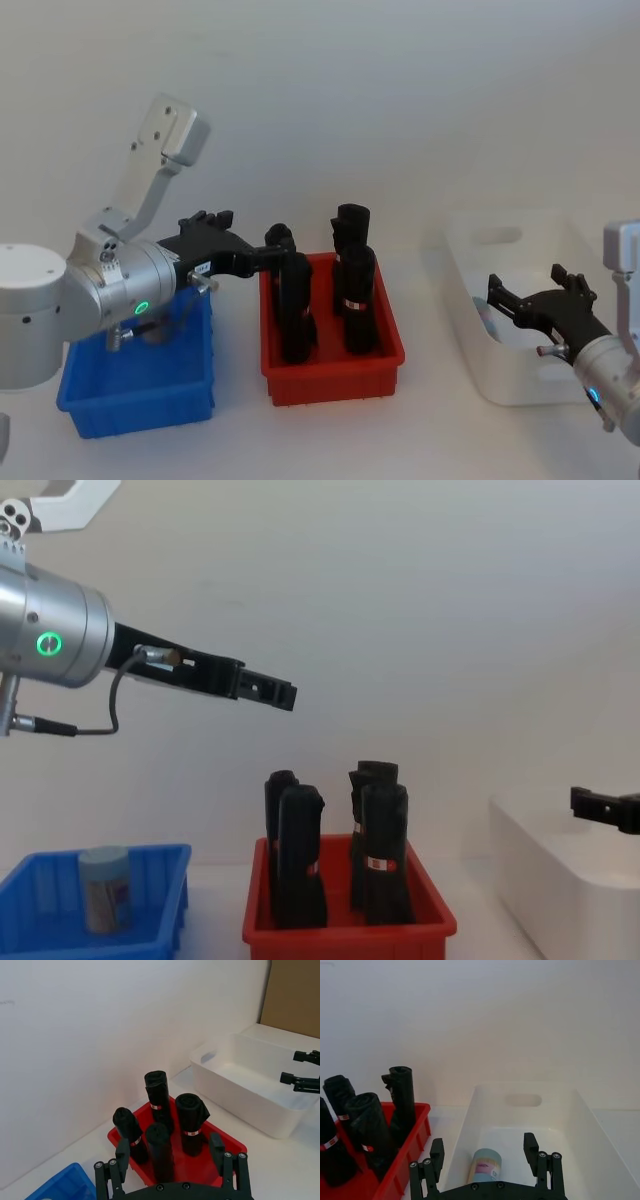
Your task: Pick the cotton swabs from the blue box and place them into the white box.
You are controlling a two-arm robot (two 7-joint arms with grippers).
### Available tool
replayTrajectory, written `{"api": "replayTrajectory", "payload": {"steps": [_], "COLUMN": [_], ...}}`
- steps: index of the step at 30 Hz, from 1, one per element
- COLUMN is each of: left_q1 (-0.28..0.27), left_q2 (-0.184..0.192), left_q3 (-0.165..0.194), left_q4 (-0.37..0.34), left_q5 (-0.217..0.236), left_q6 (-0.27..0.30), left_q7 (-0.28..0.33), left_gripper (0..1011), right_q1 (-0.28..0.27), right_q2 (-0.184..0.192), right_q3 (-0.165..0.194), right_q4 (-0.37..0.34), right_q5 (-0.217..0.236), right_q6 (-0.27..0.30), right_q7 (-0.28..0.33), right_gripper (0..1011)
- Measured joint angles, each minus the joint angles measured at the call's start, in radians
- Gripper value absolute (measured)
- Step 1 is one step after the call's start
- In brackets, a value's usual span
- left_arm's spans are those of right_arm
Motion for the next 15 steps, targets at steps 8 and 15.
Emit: {"api": "replayTrajectory", "payload": {"steps": [8,15], "left_q1": [0.04,0.07], "left_q2": [0.002,0.004], "left_q3": [0.028,0.047], "left_q4": [0.0,0.001], "left_q5": [0.016,0.029], "left_q6": [-0.108,-0.19], "left_q7": [0.059,0.105], "left_gripper": [1004,1004], "right_q1": [-0.072,-0.126], "right_q2": [0.026,0.046], "right_q3": [-0.008,-0.014], "right_q4": [-0.108,-0.188], "right_q5": [-0.006,-0.01], "right_q6": [-0.027,-0.047], "right_q7": [0.014,0.024], "right_gripper": [1001,1001]}}
